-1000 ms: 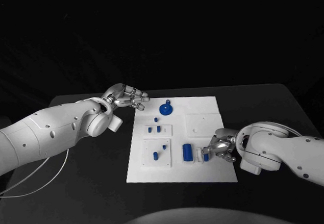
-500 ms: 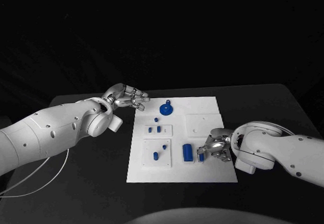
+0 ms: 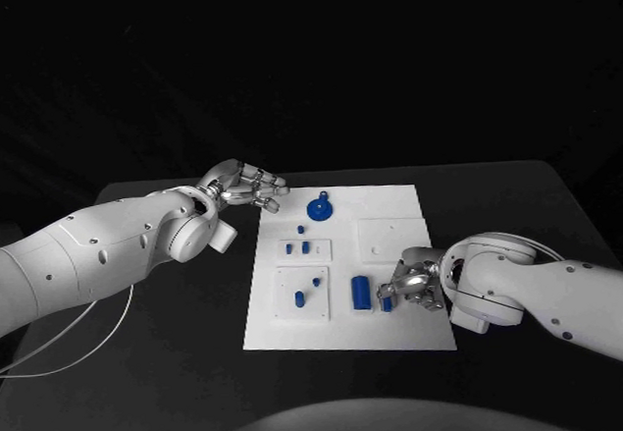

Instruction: Assemble the parts on the task board

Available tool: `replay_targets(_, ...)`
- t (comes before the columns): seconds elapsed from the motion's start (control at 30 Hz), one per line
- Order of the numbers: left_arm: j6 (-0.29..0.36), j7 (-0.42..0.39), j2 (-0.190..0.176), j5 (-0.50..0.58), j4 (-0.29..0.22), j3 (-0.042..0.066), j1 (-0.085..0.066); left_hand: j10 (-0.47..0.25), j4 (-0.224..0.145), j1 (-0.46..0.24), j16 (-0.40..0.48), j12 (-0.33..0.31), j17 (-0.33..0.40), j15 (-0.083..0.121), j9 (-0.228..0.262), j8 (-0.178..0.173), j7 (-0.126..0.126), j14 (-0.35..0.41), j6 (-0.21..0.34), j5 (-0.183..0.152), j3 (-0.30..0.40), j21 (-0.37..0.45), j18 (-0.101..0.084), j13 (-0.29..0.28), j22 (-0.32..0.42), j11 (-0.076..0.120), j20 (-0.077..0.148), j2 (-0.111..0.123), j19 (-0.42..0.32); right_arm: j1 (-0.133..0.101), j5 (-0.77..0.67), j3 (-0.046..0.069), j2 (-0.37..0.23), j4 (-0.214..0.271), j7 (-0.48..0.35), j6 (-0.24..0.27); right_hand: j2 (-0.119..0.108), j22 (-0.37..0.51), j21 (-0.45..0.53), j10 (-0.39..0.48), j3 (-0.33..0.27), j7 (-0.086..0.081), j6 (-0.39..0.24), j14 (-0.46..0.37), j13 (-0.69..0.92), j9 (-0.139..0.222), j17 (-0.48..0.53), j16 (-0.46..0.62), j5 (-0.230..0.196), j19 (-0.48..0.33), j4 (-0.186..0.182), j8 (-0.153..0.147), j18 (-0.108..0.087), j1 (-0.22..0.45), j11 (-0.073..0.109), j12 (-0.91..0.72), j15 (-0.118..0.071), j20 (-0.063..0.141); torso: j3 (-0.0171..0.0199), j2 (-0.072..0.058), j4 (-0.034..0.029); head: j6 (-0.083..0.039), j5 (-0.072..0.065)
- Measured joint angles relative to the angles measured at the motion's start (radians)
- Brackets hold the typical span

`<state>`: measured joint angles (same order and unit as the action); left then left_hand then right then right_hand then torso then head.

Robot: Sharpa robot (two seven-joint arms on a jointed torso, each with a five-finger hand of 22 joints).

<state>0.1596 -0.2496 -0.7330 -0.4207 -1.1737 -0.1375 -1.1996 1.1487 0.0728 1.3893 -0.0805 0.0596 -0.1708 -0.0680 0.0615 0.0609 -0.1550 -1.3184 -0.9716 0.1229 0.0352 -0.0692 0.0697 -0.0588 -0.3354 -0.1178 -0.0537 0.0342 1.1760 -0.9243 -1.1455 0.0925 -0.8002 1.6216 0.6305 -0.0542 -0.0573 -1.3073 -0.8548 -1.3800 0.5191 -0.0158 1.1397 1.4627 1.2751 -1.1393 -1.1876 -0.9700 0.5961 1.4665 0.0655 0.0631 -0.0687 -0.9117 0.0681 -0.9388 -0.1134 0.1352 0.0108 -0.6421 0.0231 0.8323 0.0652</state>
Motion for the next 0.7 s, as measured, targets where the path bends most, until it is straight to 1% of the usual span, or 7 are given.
replay_targets(0.07,0.0,0.0,0.0,0.0,0.0,0.0,0.0,0.0,0.0,0.0,0.0,0.0,0.0,0.0,0.0,0.0,0.0,0.0,0.0,0.0,0.0,0.0,0.0,0.0,0.0,0.0,0.0,0.0,0.0,-0.001,-0.006,-0.001,0.001,-0.001,-0.001,-0.002,0.001,0.0,0.0,0.0,-0.013,0.001,0.0,0.0,0.0,0.0,0.0,0.0,-0.024,0.0,0.013,0.002,0.0,-0.001,0.0,0.0,0.0,0.0,0.0,0.0,0.0,0.0,0.0)
replay_targets(0.1,-0.001,0.001,0.0,0.0,0.0,0.0,0.0,0.0,0.0,0.0,0.0,0.0,0.0,0.0,0.0,0.0,0.0,0.0,0.0,0.0,0.0,0.0,0.0,0.0,0.0,0.0,0.0,0.0,0.0,-0.001,-0.008,-0.001,0.002,-0.002,-0.001,-0.003,0.009,0.0,0.0,0.0,-0.017,0.001,0.0,0.0,0.0,0.0,0.0,0.0,-0.038,0.0,0.017,0.003,0.0,-0.009,0.0,0.0,0.0,0.0,0.0,0.0,0.0,0.001,0.0)
replay_targets(0.2,-0.001,0.001,0.0,0.0,0.0,0.0,0.0,0.0,0.0,0.0,0.0,0.0,0.0,0.0,0.0,0.0,0.0,0.0,0.0,0.0,0.0,0.0,0.0,0.0,0.0,0.0,0.0,0.0,0.0,-0.001,-0.014,-0.002,0.004,-0.003,-0.003,-0.004,0.012,0.0,0.003,0.0,-0.026,0.002,0.0,0.0,-0.001,0.004,0.001,0.004,-0.091,0.0,0.026,0.006,0.0,-0.015,0.0,0.0,0.0,0.0,0.0001,0.0,-0.0001,0.001,0.001)
replay_targets(0.33,-0.001,0.002,0.0,0.0,0.0,0.0,0.0,0.0,0.0,0.0,0.0,0.0,0.0,0.0,0.0,0.0,0.0,0.0,0.0,0.0,0.0,0.0,0.0,0.0,0.0,0.0,0.0,0.0,0.0,-0.001,-0.017,-0.003,0.005,-0.005,-0.003,-0.003,0.013,0.0,0.003,0.0,-0.031,0.002,0.0,0.0,-0.001,0.031,0.002,0.004,-0.171,0.0,0.031,0.007,0.0,-0.021,0.0,0.0,0.0,0.0,0.0,0.0,-0.0003,0.0,0.002)
replay_targets(0.43,-0.002,0.003,0.0,0.0,0.0,0.0,0.0,0.0,0.0,0.0,0.0,0.0,0.0,0.0,0.0,0.0,0.0,0.0,0.0,0.0,0.0,0.0,0.0,0.0,0.0,0.0,0.0,0.0,0.0,-0.001,-0.018,-0.004,0.006,-0.007,-0.004,-0.002,0.013,0.0,0.007,0.0,-0.032,0.002,0.001,0.0,-0.001,0.047,0.002,0.004,-0.217,0.0,0.031,0.007,0.0,-0.021,0.0,0.0,0.0,0.0,0.0,0.0,-0.0003,0.0,0.002)
replay_targets(0.57,-0.003,0.003,0.0,0.0,0.0,0.0,0.0,0.0,0.0,0.0,0.0,0.0,0.0,0.0,0.0,0.0,0.0,0.0,0.0,0.0,0.0,0.0,0.0,0.0,0.0,0.0,0.0,0.0,0.0,-0.001,-0.017,-0.004,0.006,-0.008,-0.006,-0.001,0.012,0.0,0.007,-0.002,-0.01,0.008,0.006,0.0,-0.001,0.07,0.002,0.004,-0.255,0.0,0.053,0.007,0.0,-0.02,0.001,0.0,0.0,0.0,0.0,0.0,-0.0005,0.001,0.002)
replay_targets(0.7,-0.003,0.004,0.0,0.0,0.001,0.0,0.0,0.0,0.0,0.0,0.0,0.0,0.0,0.0,0.0,0.0,0.0,0.0,0.0,0.0,0.0,0.0,0.0,0.0,0.0,0.0,0.0,0.0,0.0,-0.001,-0.015,-0.005,0.006,-0.008,-0.006,0.001,0.008,0.0,0.007,-0.002,-0.01,0.008,0.006,0.0,-0.001,0.081,0.002,0.004,-0.263,0.0,0.053,0.007,0.0,-0.016,0.002,0.0,0.0,0.0,-0.0003,0.0,-0.0005,0.002,0.003)
